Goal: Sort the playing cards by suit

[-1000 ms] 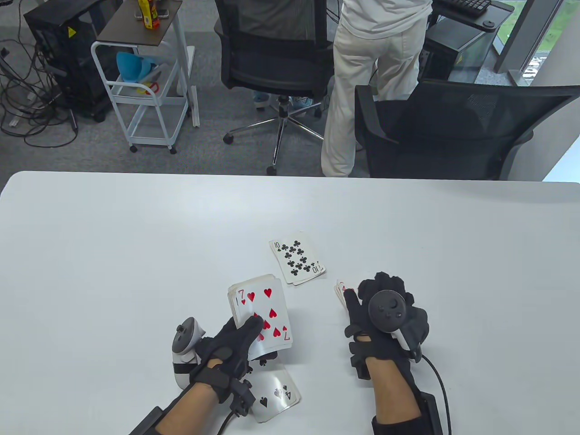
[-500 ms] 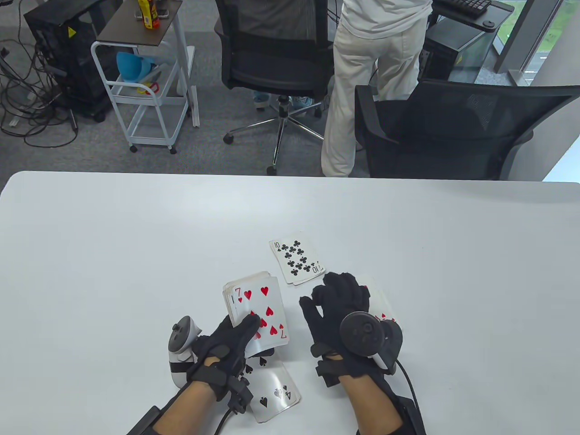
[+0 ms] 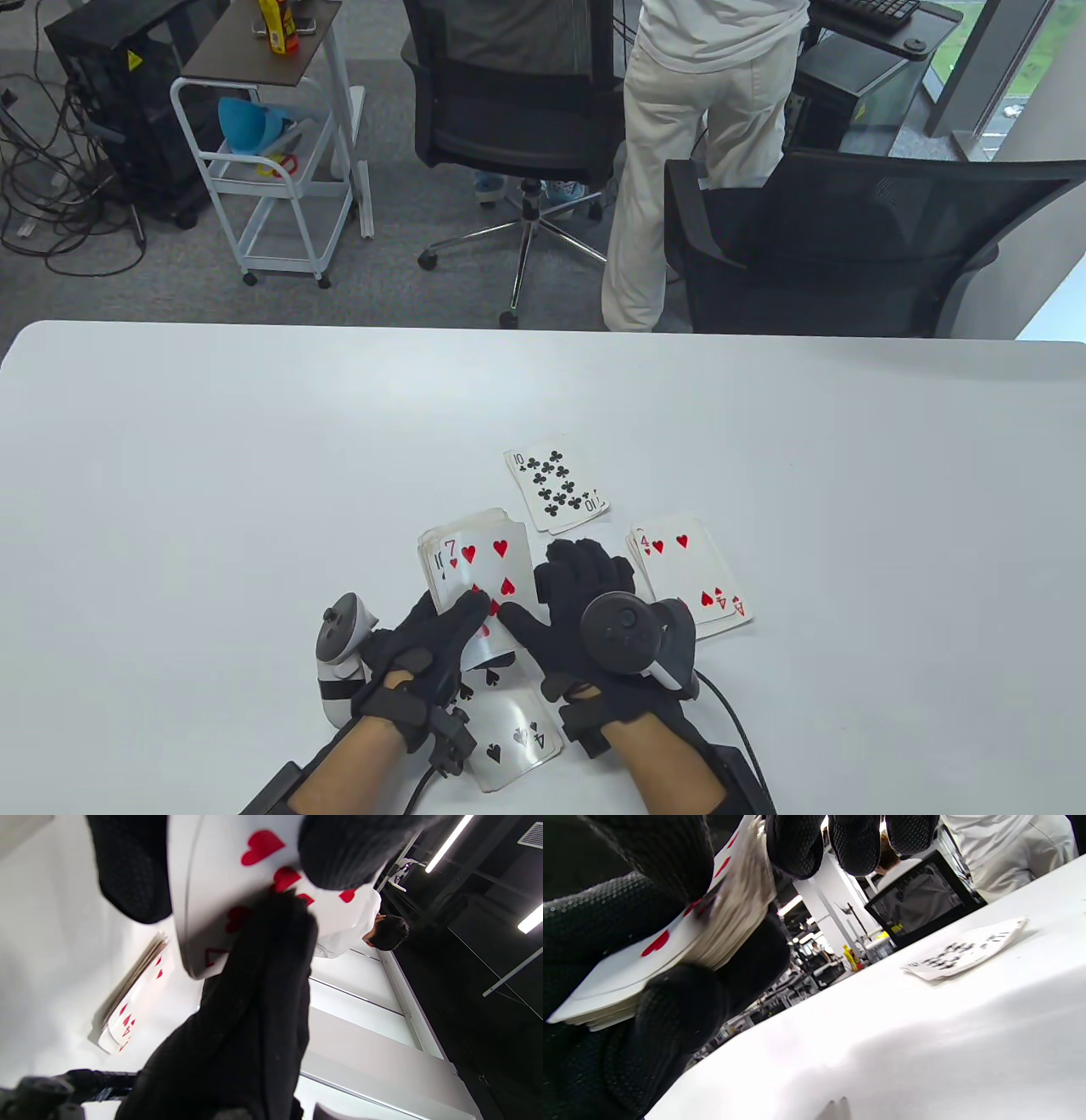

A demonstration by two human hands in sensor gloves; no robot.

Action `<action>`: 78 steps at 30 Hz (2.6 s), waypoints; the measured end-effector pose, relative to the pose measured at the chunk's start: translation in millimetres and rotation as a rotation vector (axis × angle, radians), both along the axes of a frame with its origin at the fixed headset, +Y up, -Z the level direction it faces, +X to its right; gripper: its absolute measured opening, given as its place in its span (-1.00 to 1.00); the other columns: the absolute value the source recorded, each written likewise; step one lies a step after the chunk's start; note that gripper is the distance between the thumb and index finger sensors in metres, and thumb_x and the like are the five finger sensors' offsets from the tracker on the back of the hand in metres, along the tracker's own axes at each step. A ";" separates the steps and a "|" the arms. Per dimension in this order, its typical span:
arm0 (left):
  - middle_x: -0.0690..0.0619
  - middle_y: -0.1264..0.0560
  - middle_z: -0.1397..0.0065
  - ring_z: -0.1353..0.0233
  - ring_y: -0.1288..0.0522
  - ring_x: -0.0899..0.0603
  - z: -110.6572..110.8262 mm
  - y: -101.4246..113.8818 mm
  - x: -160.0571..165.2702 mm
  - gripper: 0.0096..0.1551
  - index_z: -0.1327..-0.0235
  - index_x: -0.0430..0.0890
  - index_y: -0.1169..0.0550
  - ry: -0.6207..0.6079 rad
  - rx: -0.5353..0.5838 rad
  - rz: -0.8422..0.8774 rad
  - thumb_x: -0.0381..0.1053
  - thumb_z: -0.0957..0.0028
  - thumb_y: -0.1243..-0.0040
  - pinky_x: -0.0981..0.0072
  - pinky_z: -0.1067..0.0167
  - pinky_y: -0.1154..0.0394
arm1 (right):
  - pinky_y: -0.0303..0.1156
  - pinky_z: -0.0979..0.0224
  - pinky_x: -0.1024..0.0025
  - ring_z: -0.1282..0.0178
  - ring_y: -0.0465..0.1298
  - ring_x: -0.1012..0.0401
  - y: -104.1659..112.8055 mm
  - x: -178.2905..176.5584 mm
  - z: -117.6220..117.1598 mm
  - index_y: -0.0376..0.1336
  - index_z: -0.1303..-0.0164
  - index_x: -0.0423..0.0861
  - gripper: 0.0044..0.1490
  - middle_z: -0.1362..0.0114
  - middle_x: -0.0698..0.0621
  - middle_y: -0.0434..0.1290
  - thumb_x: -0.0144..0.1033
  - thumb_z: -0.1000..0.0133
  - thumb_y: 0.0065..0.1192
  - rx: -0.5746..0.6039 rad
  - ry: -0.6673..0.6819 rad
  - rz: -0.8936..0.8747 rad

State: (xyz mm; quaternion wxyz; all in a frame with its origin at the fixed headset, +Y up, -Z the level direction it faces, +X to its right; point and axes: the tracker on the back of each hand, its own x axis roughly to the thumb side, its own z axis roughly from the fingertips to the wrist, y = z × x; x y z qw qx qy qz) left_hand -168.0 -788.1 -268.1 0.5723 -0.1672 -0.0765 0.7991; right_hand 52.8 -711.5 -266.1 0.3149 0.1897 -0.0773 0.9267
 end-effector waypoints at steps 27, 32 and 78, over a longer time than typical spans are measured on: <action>0.02 -0.48 -0.48 -0.37 -0.61 -0.22 -3.0 2.1 -10.6 -0.32 -0.51 0.04 -0.33 0.060 0.033 0.019 0.24 -0.21 -0.27 0.08 -0.10 -0.72 | 0.00 -0.48 -0.46 -0.56 0.26 -0.27 9.8 46.2 -12.2 0.39 -0.21 -0.18 -0.53 -0.50 -0.24 0.36 -0.17 -0.21 0.33 0.118 -0.215 -0.199; 0.02 -0.48 -0.48 -0.37 -0.61 -0.22 -3.1 2.6 -11.0 -0.32 -0.51 0.04 -0.33 0.058 0.032 0.023 0.24 -0.21 -0.27 0.09 -0.10 -0.72 | -0.01 -0.48 -0.46 -0.56 0.24 -0.29 14.2 85.5 -20.1 0.42 -0.25 -0.10 -0.55 -0.52 -0.26 0.34 -0.15 -0.25 0.23 0.121 -0.332 -0.223; -0.01 -0.48 -0.47 -0.36 -0.61 -0.23 -3.5 4.6 -12.8 -0.32 -0.51 0.01 -0.32 0.078 0.032 0.011 0.22 -0.22 -0.26 0.08 -0.09 -0.72 | -0.13 -0.47 -0.48 -0.64 -0.07 -0.36 5.1 76.6 -25.6 0.27 -0.41 -0.24 -0.25 -0.65 -0.37 0.07 0.10 -0.26 0.21 -0.063 -0.345 0.045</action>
